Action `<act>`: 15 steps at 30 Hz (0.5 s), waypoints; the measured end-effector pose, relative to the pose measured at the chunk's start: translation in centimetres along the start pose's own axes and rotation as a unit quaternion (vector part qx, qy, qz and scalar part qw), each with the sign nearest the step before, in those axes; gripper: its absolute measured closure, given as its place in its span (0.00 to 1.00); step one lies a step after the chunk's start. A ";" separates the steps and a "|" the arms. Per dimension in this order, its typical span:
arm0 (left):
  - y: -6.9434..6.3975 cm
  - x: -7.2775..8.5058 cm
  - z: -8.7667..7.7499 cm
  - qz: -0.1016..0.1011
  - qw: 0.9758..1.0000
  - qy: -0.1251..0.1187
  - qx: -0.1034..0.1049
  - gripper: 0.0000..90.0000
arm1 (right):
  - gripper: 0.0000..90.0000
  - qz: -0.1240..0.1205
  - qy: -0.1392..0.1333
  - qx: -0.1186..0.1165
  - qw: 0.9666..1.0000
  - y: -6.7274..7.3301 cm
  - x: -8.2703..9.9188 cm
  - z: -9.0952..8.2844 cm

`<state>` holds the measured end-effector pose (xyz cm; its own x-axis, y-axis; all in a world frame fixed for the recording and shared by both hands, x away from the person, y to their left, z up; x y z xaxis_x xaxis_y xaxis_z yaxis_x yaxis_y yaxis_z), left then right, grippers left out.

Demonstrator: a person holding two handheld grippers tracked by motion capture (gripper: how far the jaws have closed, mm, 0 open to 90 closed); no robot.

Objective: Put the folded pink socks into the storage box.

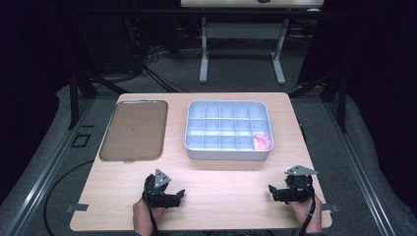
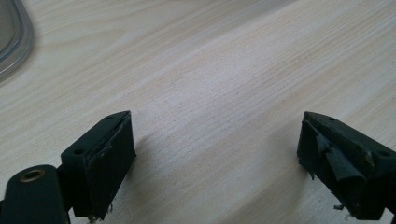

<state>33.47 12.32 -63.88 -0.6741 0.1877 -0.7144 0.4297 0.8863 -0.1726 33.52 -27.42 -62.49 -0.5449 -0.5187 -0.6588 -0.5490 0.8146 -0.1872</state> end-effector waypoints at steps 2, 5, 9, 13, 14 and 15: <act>0.0 0.0 0.0 0.000 1.000 0.000 0.000 0.12 | 0.02 -0.005 0.002 0.002 1.000 0.0 0.7 0.5; 0.0 0.0 0.0 0.000 1.000 0.000 0.000 0.12 | 0.02 0.000 -0.005 0.002 1.000 0.0 1.0 0.7; 0.0 0.0 0.0 0.001 1.000 0.001 0.000 0.12 | 0.02 0.001 -0.014 0.007 1.000 0.0 1.0 0.8; 0.0 0.0 0.0 -0.001 1.000 0.000 0.000 0.12 | 0.01 0.012 -0.021 -0.001 1.000 -0.1 1.2 0.9; 0.0 0.0 0.0 -0.001 1.000 0.000 0.000 0.12 | 0.01 0.010 -0.020 -0.001 1.000 -0.1 1.2 0.9; 0.0 0.0 0.0 -0.001 1.000 0.000 0.000 0.12 | 0.01 0.011 -0.020 0.001 1.000 -0.1 1.2 0.9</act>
<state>33.46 12.31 -63.89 -0.6747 0.1862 -0.7142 0.4286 0.8866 -0.1738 33.52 -27.89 -63.91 -0.5305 -0.4905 -0.6913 -0.5366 0.8257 -0.1740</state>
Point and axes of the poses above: each handheld gripper's, and its own axes: z roughly forward along the jaws, x roughly out of its underside, y roughly to its left, the point moved 7 cm from there along z, roughly forward along the jaws, and after that the axes turned 14 degrees about -z, right-handed, at the moved point
